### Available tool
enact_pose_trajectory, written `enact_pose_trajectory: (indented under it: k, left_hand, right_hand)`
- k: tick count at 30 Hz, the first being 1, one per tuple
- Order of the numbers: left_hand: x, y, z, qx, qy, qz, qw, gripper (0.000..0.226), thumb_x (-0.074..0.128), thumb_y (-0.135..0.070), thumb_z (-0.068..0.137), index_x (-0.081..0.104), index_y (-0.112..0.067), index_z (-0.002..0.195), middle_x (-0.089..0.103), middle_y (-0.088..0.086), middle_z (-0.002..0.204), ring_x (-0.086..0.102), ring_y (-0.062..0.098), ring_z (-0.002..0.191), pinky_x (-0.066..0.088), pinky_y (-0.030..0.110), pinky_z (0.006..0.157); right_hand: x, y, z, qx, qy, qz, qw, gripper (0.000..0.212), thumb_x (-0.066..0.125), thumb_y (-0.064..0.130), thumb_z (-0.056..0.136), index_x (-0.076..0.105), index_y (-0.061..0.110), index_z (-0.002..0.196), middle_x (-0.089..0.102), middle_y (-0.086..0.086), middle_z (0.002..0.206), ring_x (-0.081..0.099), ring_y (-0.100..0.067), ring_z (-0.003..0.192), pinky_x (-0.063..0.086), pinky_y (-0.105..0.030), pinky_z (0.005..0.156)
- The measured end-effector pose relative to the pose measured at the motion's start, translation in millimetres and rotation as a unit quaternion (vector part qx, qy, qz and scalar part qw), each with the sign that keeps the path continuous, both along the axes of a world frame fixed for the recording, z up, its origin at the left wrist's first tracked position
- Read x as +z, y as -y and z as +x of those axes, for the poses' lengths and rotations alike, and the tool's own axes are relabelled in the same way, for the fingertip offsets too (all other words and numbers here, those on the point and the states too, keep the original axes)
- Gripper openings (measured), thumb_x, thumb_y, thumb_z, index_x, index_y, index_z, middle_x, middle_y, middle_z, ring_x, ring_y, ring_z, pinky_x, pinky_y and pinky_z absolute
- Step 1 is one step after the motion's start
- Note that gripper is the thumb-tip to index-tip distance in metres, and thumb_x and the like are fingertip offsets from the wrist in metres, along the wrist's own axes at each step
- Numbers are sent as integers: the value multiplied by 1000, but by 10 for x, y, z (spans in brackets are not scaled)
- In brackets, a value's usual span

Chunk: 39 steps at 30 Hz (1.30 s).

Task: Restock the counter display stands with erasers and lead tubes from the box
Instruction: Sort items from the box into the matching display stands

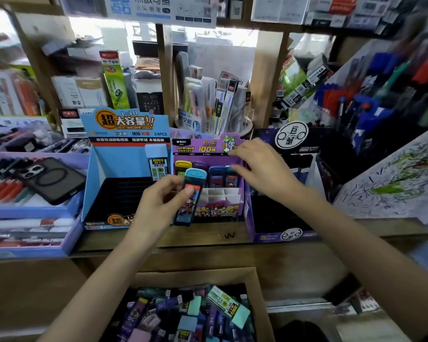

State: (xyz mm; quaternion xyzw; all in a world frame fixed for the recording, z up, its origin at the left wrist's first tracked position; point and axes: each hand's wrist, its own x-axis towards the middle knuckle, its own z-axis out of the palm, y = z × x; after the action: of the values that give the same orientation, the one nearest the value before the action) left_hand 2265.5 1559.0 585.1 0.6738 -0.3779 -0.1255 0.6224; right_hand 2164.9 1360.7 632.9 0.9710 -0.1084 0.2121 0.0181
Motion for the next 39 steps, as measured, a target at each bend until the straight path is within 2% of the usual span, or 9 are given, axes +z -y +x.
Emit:
enact_pose_trajectory:
  k: [4,7,11,15,18,21,26,29,39]
  left_hand:
    - [129,179,-114,-22,1,-27,999,13,62,-12,88,65,-24,92,69,-4,89,62,5,84,50,14,73]
    - [225,312,-188,-39,14,-42,998,14,62,-9,87,63,-23,90,67,-2,88,62,7,82,51,14,72]
    - [179,388,-205,-48,50,-28,997,13,62,-14,88,60,-25,96,66,-6,96,62,8,89,51,16,76]
    - [-125,324,-58,33,305,155,939,40,62,-37,86,55,-21,121,52,-10,112,49,3,102,43,20,78]
    - [-331,226,3,38,373,215,902,44,63,-38,86,56,-16,123,56,-1,119,51,17,111,44,29,85]
    - [-433,156,36,23,404,211,890,36,69,-26,84,62,-12,116,61,4,115,58,24,106,48,34,86]
    - [-478,126,60,10,423,199,884,32,72,-11,81,66,-6,112,63,9,115,62,28,104,54,42,87]
    - [-487,122,67,13,422,184,888,31,71,-6,81,67,-5,111,64,10,115,63,28,104,53,40,88]
    - [-442,70,35,3,409,194,892,39,64,-17,88,59,-8,125,57,8,128,53,25,119,43,37,102]
  right_hand:
    - [248,-253,-205,82,99,332,934,19,63,30,88,69,21,104,67,8,96,57,4,84,42,-8,74]
    - [312,-351,-247,93,70,373,921,12,67,17,85,68,21,97,66,11,86,60,1,78,46,-13,73]
    - [322,-285,-265,75,94,405,907,9,68,7,83,66,15,88,68,-4,87,64,-15,76,53,-31,77]
    - [326,-81,-277,26,120,351,928,9,68,12,84,66,20,86,68,-4,87,62,-18,75,51,-25,73]
    - [260,11,-232,-4,130,309,942,8,67,12,85,67,18,90,65,4,82,58,-9,72,45,-15,68]
    - [174,14,-181,-10,141,266,954,8,67,12,85,69,16,92,60,15,75,53,5,66,38,-6,63]
    - [32,4,-87,5,108,144,984,17,66,14,86,70,8,101,65,-5,95,59,-20,89,46,-33,82]
    - [-60,21,-21,-13,81,109,991,20,64,15,87,68,9,105,60,-8,97,57,-26,92,45,-39,82]
    - [-194,29,-26,-18,29,-32,999,23,58,22,91,63,7,108,61,-10,106,47,-29,103,31,-34,88]
